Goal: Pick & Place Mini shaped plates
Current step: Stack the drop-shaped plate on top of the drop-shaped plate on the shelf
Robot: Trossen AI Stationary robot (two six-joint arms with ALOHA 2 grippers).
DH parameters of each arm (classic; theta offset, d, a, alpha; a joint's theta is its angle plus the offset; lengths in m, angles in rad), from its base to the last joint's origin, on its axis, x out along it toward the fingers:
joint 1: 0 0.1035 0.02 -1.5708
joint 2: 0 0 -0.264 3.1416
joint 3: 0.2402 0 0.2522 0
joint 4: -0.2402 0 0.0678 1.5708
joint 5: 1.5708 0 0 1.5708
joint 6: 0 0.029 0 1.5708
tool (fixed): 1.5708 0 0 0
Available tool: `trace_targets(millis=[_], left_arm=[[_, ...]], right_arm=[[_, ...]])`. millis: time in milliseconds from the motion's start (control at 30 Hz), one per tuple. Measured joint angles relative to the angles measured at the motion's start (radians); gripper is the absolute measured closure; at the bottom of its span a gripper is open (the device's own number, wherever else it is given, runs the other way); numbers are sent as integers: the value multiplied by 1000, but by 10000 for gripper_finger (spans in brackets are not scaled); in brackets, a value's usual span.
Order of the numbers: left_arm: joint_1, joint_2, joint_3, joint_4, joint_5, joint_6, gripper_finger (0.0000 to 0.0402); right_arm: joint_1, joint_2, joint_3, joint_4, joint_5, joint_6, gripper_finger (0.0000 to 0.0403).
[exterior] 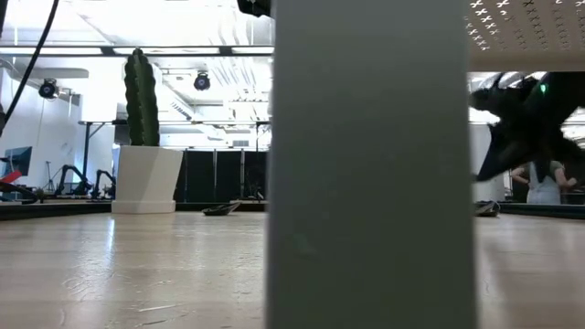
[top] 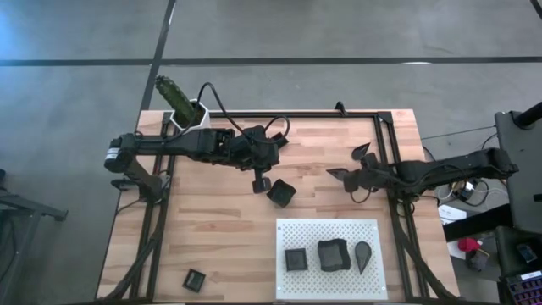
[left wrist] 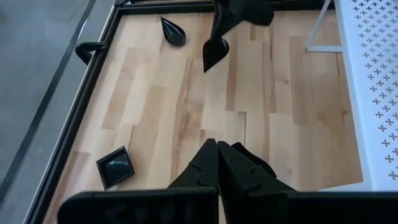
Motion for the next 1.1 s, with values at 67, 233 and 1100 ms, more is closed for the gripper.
trace_targets(millis=[67, 233, 1100], left_arm=[[0, 0, 0, 0, 0, 8, 402], [0, 0, 0, 0, 0, 8, 402], [-1, 0, 0, 5, 0, -10, 402]], right_arm=[[0, -3, 63, -93, 2, -18, 395], [0, -4, 243, -319, 5, -78, 395], [0, 28, 826, -752, -537, -888, 395]])
